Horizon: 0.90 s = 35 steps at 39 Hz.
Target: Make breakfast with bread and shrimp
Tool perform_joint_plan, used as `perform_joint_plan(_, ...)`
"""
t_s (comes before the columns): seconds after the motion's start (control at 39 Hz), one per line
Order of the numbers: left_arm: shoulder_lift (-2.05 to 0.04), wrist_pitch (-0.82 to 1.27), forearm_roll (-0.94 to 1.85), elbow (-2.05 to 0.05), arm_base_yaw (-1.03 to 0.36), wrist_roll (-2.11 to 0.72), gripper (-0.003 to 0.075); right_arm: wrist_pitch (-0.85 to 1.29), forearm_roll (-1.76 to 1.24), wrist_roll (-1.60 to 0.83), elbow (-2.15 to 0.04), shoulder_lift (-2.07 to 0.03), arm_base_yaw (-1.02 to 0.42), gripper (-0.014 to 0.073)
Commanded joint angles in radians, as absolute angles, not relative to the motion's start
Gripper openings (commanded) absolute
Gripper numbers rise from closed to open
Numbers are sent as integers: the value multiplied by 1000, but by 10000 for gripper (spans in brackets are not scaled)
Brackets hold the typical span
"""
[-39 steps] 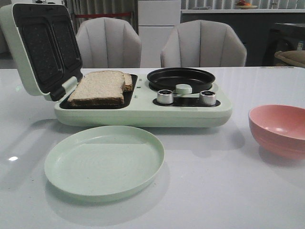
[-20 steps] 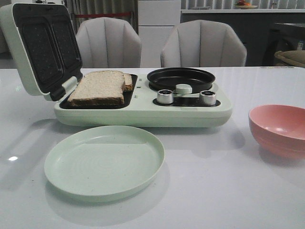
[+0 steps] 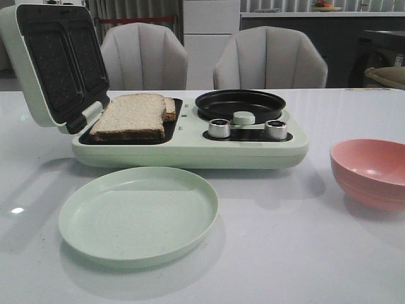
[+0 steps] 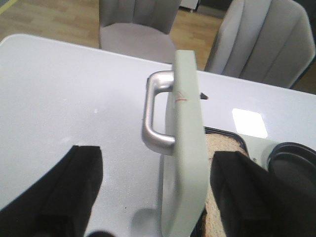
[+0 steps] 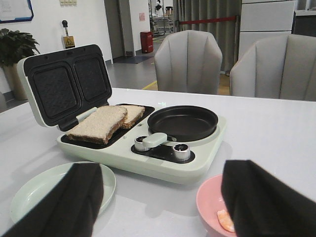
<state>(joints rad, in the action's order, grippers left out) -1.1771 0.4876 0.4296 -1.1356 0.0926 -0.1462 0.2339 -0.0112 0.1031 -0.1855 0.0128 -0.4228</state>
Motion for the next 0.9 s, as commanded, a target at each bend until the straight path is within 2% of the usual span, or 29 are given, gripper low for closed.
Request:
perform_joint_plan(0.0,-1237,503,605,-1250,160,-251,512,155,-6,101,-214,13,-418,595)
perform_joint_plan(0.18,-1379,686,1050,-1346,310,-546,512,155,-6,101,-214,13,-418,595)
perform_joint_plan(0.26,-1439,762,1172,-1369,351,-591,511,155,-6,101,-214,13,-418,595)
perform_joint_plan(0.79,-1697,855,1406,-1398,363,-669,510,155,-6,101,-214,13,-418,595)
perform_joint_plan(0.87,-1724,858,1422,-1400,363,-671,490,155,-6,101,-214,13,-418,595)
